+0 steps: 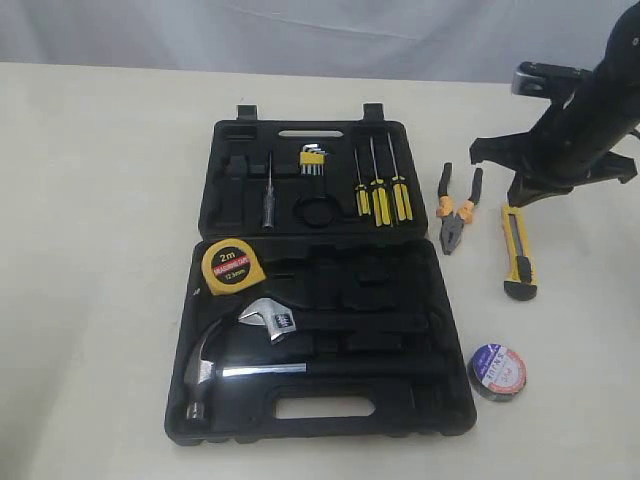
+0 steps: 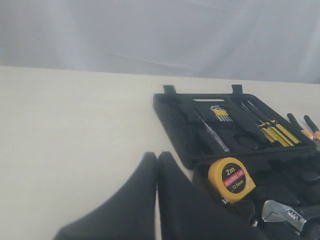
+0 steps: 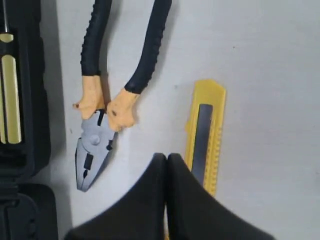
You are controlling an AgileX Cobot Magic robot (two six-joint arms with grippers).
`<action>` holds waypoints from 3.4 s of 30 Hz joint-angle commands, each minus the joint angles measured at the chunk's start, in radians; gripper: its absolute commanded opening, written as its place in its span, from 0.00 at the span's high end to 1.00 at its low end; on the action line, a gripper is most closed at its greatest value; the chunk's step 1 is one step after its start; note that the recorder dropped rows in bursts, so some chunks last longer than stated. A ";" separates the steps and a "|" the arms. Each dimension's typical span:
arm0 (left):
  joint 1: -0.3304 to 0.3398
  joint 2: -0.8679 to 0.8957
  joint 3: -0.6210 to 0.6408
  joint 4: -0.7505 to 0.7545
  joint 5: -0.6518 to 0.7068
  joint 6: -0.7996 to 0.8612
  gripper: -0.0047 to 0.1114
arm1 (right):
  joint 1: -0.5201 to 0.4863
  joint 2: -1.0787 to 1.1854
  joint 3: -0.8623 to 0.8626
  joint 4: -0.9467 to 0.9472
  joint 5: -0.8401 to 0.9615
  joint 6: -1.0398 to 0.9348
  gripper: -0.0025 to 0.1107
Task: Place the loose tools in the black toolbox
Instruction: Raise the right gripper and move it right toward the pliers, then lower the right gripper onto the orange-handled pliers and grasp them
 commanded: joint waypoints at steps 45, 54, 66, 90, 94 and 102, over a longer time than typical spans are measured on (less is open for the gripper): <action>-0.005 0.004 -0.005 -0.008 0.003 0.000 0.96 | 0.150 0.183 -0.078 -0.023 -0.041 0.270 0.56; -0.005 0.004 -0.005 -0.008 0.003 0.000 0.96 | 0.148 0.198 -0.078 -0.090 -0.029 0.292 0.41; -0.005 0.004 -0.005 -0.008 0.003 0.000 0.96 | 0.133 0.115 -0.078 -0.136 0.018 0.318 0.41; -0.005 0.004 -0.005 -0.008 0.003 0.000 0.96 | 0.133 0.139 -0.080 -0.221 0.025 0.354 0.51; -0.005 0.004 -0.005 -0.008 0.003 0.000 0.96 | 0.133 0.139 -0.080 -0.212 0.008 0.354 0.51; -0.005 0.004 -0.005 -0.008 0.003 0.000 0.96 | 0.133 0.158 -0.080 -0.132 -0.019 0.309 0.51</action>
